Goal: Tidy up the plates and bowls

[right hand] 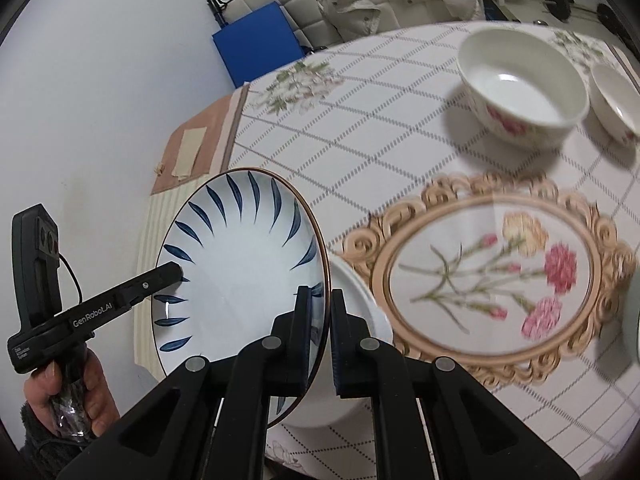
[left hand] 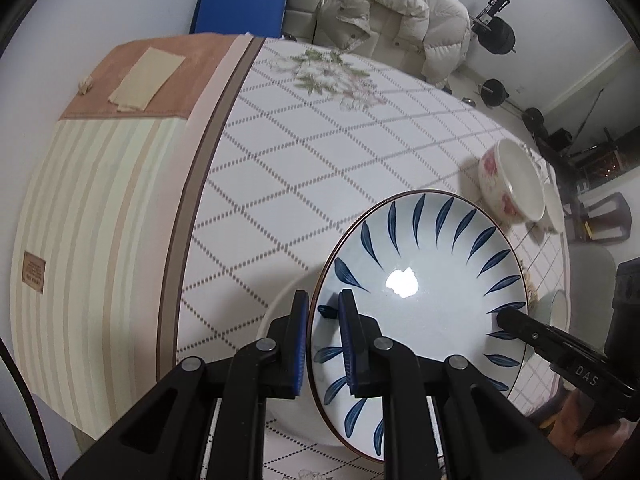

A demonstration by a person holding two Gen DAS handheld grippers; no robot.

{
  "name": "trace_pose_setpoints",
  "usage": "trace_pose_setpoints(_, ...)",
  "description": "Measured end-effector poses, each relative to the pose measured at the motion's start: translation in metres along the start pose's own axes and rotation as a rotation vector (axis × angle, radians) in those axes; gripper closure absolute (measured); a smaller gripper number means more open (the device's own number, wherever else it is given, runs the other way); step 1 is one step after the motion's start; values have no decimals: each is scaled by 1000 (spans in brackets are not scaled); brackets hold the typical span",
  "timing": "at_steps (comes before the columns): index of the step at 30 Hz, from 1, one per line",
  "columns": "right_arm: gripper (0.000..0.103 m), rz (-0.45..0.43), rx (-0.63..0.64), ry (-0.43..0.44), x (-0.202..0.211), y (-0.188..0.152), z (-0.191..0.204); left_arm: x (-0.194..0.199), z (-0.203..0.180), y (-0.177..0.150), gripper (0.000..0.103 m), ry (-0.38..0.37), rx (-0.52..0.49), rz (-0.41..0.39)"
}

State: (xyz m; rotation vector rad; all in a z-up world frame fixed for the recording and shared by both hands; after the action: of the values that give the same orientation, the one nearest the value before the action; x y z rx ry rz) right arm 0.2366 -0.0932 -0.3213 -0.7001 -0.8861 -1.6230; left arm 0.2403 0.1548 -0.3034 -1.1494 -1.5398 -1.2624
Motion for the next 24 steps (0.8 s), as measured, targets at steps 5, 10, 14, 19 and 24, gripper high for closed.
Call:
trace_pose_setpoints(5, 94, 22, -19, -18, -19, -25, -8, -18, 8, -21, 90, 10, 6, 35)
trace_pose_setpoints(10, 94, 45, -24, -35, -35, -37, -15, -37, 12, -37, 90, 23, 5, 72)
trace_pose_setpoints(14, 94, 53, -20, -45, -45, -41, -18, -46, 16, -43, 90, 31, 9, 89)
trace_pose_setpoints(19, 94, 58, -16, -53, -52, -43, -18, -53, 21, -43, 90, 36, 15, 98)
trace_pose_setpoints(24, 94, 63, -16, -60, -59, -43, -18, -60, 24, -45, 90, 40, 15, 107)
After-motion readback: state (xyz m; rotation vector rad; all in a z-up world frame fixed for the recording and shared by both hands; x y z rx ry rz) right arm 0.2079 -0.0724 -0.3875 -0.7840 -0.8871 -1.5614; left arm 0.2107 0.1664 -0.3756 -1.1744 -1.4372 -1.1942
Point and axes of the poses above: each gripper's, at about its wrist camera, not at the fingertips, and x roughly against the way its jaws point, z to its left, y to its top, the point moved 1 cm from there along -x, roughly the way its jaws point, and after that the axes turned 4 degrees about y, right-handed, at the moved point
